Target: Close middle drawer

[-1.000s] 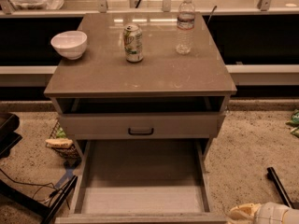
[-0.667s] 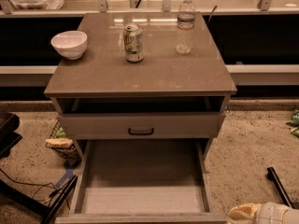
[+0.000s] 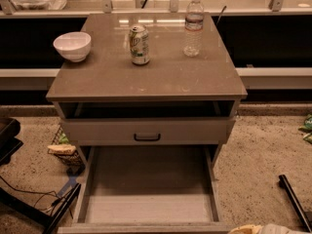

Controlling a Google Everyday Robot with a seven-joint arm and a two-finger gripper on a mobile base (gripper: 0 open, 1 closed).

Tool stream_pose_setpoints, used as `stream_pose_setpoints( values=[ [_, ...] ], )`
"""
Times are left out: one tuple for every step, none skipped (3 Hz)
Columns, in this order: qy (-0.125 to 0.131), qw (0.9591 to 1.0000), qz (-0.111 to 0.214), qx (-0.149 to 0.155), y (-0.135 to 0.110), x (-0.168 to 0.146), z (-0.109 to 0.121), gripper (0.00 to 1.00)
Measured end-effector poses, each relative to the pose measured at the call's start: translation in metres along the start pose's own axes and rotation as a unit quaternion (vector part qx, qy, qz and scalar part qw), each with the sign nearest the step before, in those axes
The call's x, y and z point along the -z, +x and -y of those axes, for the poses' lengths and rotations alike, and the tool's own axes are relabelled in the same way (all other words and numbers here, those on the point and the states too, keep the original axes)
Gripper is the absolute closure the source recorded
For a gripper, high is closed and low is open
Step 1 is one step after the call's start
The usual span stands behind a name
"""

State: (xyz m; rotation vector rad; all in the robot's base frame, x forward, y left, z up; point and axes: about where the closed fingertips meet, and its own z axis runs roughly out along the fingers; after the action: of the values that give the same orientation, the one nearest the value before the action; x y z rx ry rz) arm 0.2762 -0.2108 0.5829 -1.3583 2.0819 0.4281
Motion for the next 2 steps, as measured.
stream_pose_setpoints(
  values=[
    [-0.027,0.9988,0.037,-0.016,0.019,-0.030,-0.021,1.00],
    [-0.051,0.9960,0.069,-0.027,0.035,-0.061,-0.037,1.00]
  ],
)
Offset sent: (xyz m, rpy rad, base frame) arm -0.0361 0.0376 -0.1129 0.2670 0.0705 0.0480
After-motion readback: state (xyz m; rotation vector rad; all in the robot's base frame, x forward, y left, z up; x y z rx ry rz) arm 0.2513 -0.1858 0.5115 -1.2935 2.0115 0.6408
